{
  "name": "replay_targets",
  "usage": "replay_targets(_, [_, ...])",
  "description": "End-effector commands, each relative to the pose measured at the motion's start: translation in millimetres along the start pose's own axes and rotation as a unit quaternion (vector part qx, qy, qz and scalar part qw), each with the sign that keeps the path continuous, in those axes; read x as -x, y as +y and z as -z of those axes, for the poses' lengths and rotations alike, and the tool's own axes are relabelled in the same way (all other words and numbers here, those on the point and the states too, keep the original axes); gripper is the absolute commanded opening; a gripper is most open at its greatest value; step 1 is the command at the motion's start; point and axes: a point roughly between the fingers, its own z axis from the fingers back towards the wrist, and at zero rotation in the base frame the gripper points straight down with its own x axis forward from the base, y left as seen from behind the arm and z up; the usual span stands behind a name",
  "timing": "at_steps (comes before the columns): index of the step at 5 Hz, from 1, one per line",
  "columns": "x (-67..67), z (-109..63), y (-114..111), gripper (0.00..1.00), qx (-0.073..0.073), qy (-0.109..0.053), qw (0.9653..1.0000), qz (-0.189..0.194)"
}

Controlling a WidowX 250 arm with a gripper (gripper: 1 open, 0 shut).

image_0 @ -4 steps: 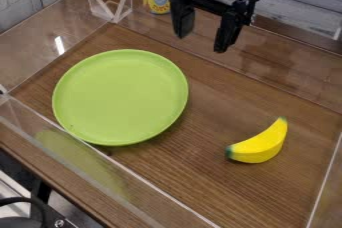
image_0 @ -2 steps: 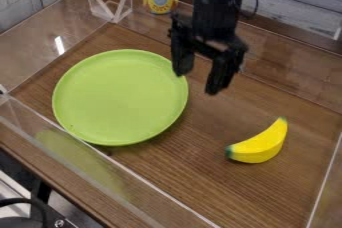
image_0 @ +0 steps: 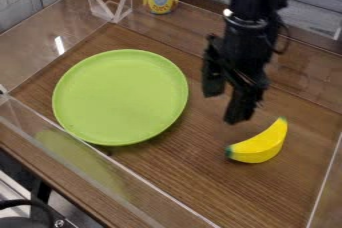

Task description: Put the banana in the green plate

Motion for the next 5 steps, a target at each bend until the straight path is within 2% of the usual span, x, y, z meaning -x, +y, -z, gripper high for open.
replay_targets(1, [-8.0,-2.9,-8,1.00,-0.019,-0.019,0.9980,0.058])
replay_targets(5, [-15.5,25.4,-17,1.00,-0.034,-0.030,0.9952,0.086])
